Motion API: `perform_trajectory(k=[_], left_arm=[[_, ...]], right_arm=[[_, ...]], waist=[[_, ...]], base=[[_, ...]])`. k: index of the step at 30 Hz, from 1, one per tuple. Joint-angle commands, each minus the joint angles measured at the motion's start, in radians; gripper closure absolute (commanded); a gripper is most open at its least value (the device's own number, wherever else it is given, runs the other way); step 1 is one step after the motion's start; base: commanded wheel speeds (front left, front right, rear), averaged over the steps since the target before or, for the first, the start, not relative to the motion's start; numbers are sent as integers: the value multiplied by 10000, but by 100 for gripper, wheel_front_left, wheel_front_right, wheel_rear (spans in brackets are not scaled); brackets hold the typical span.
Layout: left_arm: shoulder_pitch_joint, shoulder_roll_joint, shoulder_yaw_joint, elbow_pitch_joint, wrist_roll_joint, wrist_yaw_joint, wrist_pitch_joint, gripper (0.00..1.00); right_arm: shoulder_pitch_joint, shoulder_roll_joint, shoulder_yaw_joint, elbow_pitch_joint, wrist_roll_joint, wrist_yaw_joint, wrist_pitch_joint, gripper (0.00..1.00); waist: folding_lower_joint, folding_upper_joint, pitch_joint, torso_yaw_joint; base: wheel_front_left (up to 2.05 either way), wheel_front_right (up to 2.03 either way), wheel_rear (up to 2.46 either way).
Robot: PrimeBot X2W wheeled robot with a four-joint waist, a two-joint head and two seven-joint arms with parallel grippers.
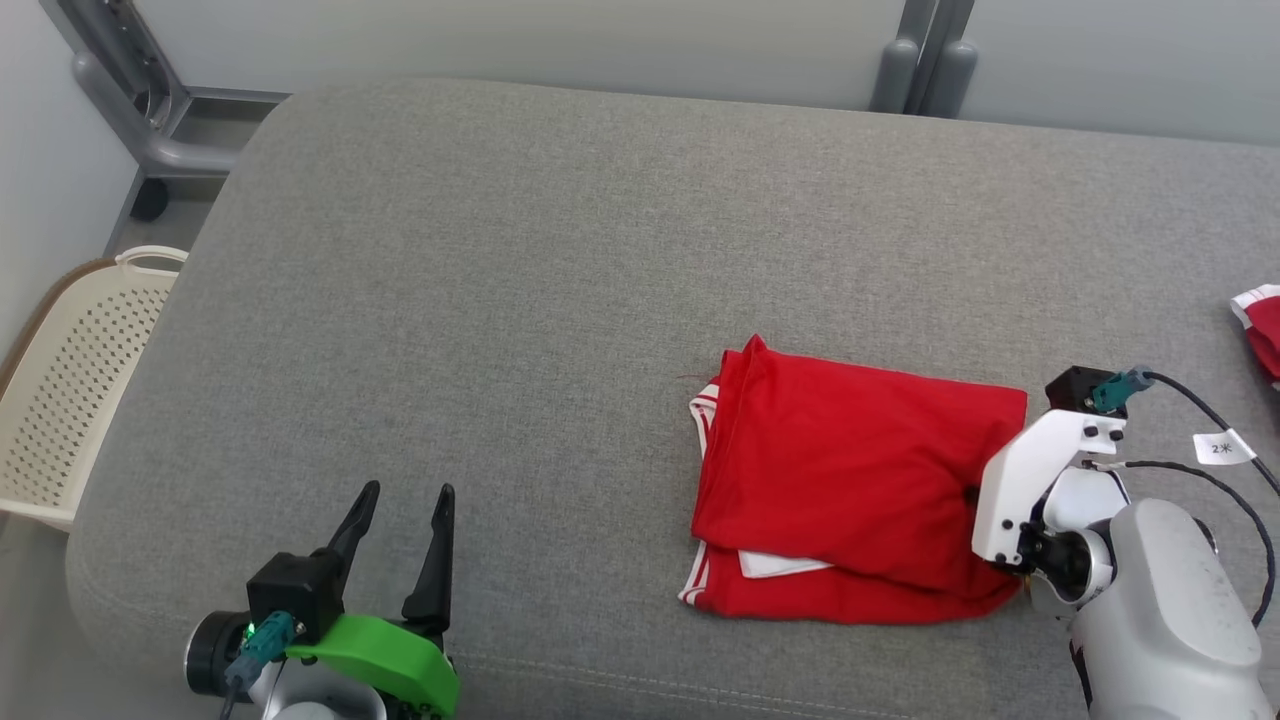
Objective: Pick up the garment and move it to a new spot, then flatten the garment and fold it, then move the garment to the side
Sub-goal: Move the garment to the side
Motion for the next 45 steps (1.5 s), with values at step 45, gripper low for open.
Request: perform_trajectory(k=[45], left_arm=[[-1371, 496, 226, -1681, 934, 187, 361, 0]], right_arm=[[-4793, -3440, 1920, 652, -1912, -3, -1201, 100]], waist=[[0, -1, 1858, -3038]], base=[[0, 0, 0]])
